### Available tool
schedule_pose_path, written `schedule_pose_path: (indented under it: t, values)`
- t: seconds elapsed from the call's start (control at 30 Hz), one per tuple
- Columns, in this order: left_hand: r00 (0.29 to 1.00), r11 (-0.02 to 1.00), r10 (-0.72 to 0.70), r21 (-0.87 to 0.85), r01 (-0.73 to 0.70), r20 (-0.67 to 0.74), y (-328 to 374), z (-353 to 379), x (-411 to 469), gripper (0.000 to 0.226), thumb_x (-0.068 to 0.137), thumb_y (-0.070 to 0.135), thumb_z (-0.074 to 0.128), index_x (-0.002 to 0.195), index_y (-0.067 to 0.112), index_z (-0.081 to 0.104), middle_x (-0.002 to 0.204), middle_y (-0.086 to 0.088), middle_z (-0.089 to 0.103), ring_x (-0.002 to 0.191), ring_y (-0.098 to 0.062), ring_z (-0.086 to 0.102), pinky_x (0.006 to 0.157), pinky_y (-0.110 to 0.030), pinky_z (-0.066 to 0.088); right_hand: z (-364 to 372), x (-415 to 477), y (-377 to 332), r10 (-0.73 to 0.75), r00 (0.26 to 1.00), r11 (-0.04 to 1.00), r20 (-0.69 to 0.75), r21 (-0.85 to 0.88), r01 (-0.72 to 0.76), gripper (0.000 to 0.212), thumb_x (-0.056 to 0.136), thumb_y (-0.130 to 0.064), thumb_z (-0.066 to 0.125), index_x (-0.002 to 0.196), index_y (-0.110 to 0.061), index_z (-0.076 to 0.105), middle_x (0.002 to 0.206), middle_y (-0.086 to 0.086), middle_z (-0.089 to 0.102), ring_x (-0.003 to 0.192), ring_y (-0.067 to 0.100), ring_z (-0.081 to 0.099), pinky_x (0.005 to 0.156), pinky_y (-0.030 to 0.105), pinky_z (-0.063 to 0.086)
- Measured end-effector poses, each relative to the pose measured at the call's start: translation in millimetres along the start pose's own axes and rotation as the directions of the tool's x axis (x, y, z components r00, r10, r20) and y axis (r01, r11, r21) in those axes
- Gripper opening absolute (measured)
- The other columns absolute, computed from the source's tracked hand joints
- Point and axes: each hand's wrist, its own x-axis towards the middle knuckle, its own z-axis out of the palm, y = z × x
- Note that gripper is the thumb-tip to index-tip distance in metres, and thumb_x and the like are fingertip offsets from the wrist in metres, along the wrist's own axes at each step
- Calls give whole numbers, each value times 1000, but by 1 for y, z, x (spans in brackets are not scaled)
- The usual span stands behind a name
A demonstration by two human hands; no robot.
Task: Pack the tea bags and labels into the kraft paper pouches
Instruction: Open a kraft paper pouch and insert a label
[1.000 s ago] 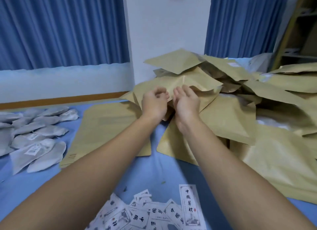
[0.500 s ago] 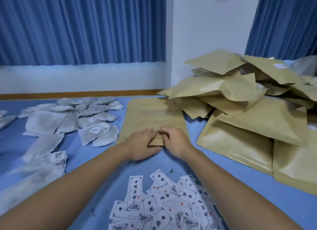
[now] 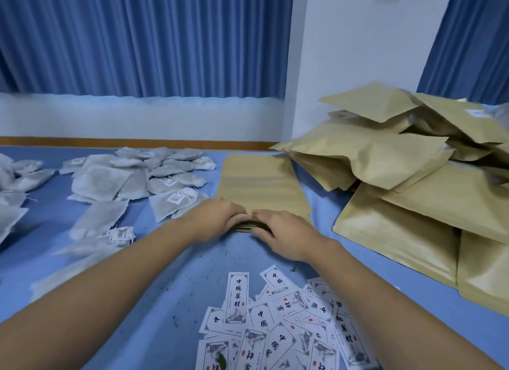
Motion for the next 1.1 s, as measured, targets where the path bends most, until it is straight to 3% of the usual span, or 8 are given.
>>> schedule_pose_path:
  t: [0.13, 0.2, 0.27, 0.33, 0.4, 0.53, 0.7, 1.1]
  values:
    - [888, 999, -10, -37, -8, -460, 3, 12, -16, 19, 96, 28, 65, 106, 13, 71, 110, -5, 68, 100, -28, 63, 87, -38, 49, 2, 5, -5, 136, 972, 985, -190, -81, -154, 20, 104, -26, 38, 102, -22, 58, 93, 10, 67, 88, 39, 61, 67, 42, 46]
    - [685, 978, -187, -198, 63, -704, 13, 22, -25, 24, 90, 25, 73, 111, 14, 67, 112, -4, 59, 103, -20, 58, 90, -31, 47, 2, 5, -10, 190, 937, 981, -292, 11, -195, 26, 106, -31, 39, 95, -20, 59, 85, 10, 67, 84, 39, 59, 68, 42, 47]
    - [561, 828, -501, -554, 89, -659, 29, 27, -32, 29, 87, 35, 75, 107, 23, 58, 97, 7, 58, 90, -4, 57, 81, -14, 43, 5, 4, -15, 231, 909, 968, -348, 175, -180, 32, 105, -32, 43, 77, -20, 52, 70, 3, 58, 76, 34, 53, 68, 43, 48]
    - [635, 443, -717, -891, 96, -288, 45, 30, -33, 45, 79, 51, 79, 100, 20, 52, 76, 10, 64, 70, -3, 62, 64, -14, 49, 5, 5, -20, 279, 902, 929, -330, 330, -166, 41, 103, -30, 50, 64, -19, 43, 58, -2, 44, 67, 27, 44, 64, 39, 42]
    - [742, 128, -670, -985, 118, 2, 55, 35, -33, 63, 69, 58, 79, 100, 10, 53, 77, -4, 69, 71, -13, 71, 58, -27, 58, 3, 6, -21, 261, 940, 874, -221, 468, -133, 43, 100, -32, 55, 61, -16, 48, 55, -5, 38, 62, 19, 37, 61, 36, 34]
    - [820, -65, -561, -993, 96, 115, 56, 34, -36, 62, 72, 56, 74, 96, 4, 50, 95, -22, 73, 89, -30, 75, 71, -38, 62, 5, 1, -19, 44, 998, 755, -34, 655, -11, 35, 101, -33, 56, 81, -10, 73, 65, -11, 53, 65, 6, 43, 66, 33, 36]
    - [849, -101, -511, -990, 97, 136, 52, 34, -39, 63, 82, 54, 67, 106, -2, 52, 97, -17, 75, 92, -31, 75, 75, -36, 61, 14, -11, -9, -22, 1000, 515, -6, 857, 16, 28, 99, -31, 63, 125, -27, 71, 118, -13, 73, 118, -1, 62, 93, 11, 45]
    - [854, -56, -514, -997, 58, 78, 53, 34, -44, 47, 79, 48, 68, 88, 6, 49, 90, -24, 73, 87, -32, 75, 72, -31, 62, 19, -13, -9, 26, 999, 456, -26, 890, 12, 26, 96, -39, 64, 118, -30, 75, 113, -9, 75, 112, 2, 66, 88, 10, 46]
